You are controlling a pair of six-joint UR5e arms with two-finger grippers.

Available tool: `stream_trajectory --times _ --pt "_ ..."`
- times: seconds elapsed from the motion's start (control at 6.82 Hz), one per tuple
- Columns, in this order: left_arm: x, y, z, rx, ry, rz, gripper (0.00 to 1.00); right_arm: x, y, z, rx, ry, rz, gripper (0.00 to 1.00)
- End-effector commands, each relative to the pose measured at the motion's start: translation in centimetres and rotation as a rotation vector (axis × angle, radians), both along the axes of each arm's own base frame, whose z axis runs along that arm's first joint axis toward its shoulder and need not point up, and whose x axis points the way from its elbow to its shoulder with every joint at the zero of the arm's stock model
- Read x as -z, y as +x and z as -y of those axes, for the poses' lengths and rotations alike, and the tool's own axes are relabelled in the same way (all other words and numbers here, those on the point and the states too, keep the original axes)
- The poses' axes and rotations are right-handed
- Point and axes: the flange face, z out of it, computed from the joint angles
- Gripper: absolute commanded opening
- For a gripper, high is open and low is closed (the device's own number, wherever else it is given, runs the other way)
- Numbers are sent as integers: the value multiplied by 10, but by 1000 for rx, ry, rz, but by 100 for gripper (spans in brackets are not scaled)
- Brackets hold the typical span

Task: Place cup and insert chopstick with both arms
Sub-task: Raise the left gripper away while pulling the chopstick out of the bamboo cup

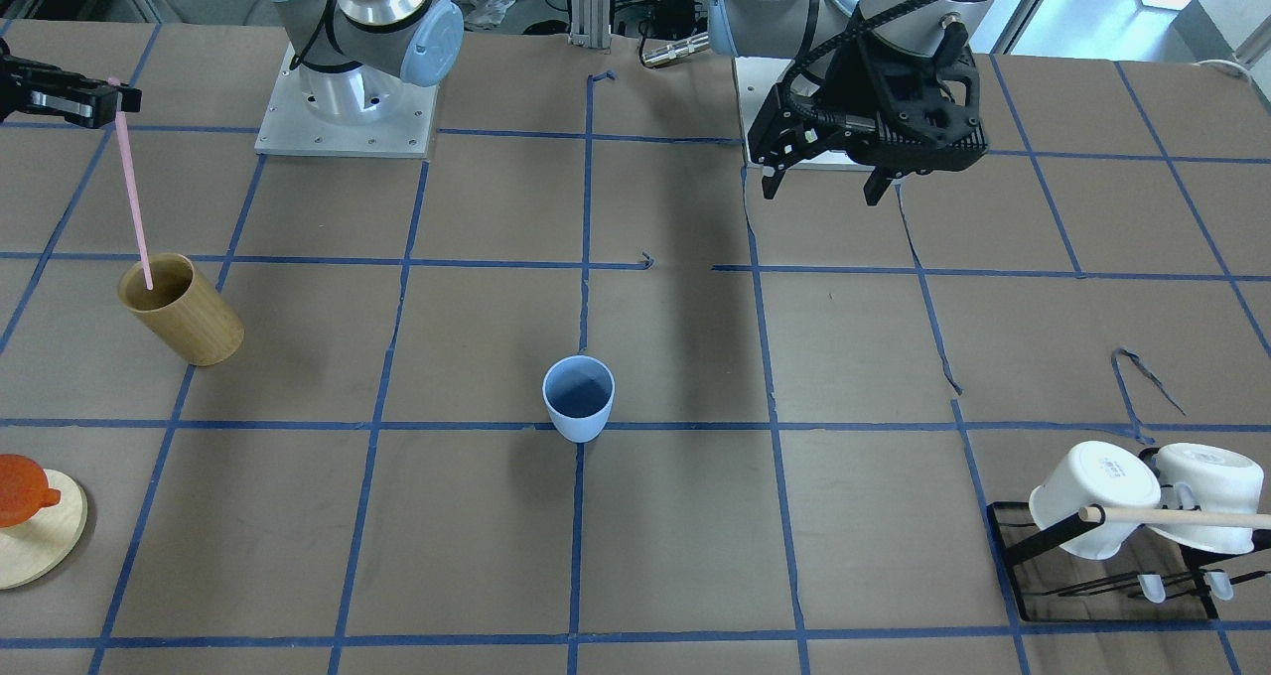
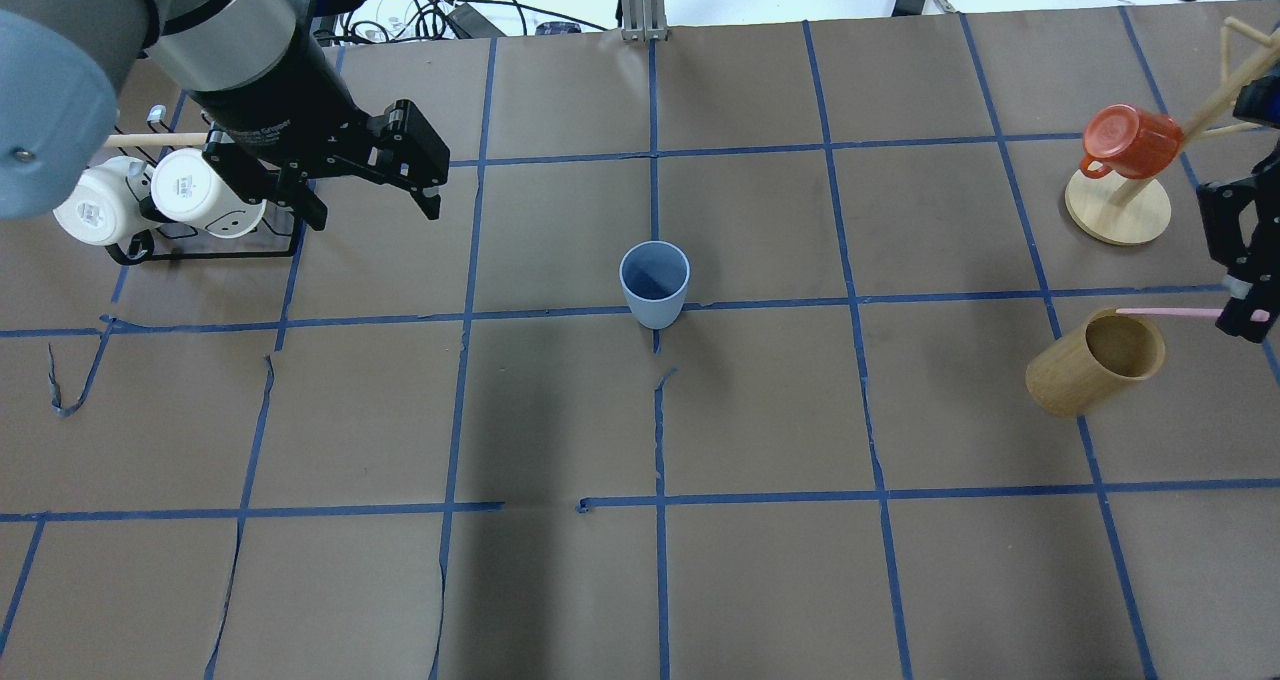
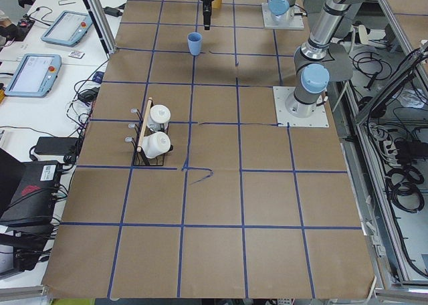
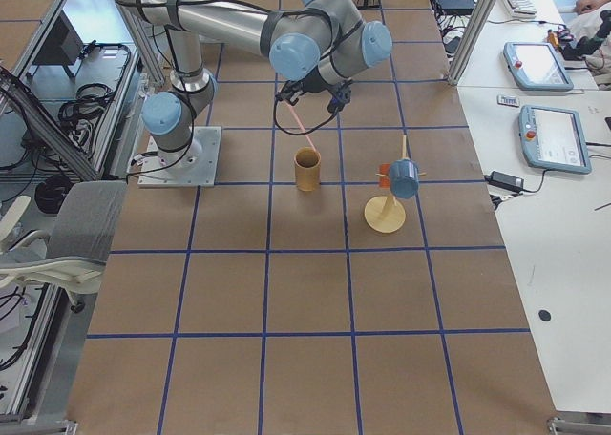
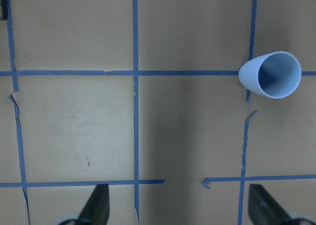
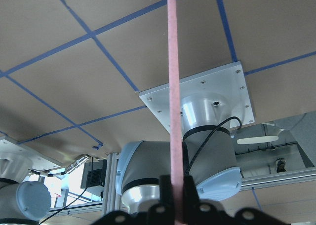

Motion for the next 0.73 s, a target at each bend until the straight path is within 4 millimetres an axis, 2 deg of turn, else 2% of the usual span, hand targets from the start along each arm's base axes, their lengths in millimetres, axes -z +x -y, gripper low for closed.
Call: stream_trajectory --times 0.0,0.29,0.44,0.59 --pt "-2 2 1 -4 -3 -3 100 -11 51 6 86 3 109 7" --pt "-2 0 1 -1 -9 -3 100 -11 137 19 263 49 173 7" --pt "-1 0 1 -1 -7 -2 100 -14 173 25 358 69 207 7" --pt "-5 2 -1 -4 -15 -3 100 -12 200 36 476 116 271 7"
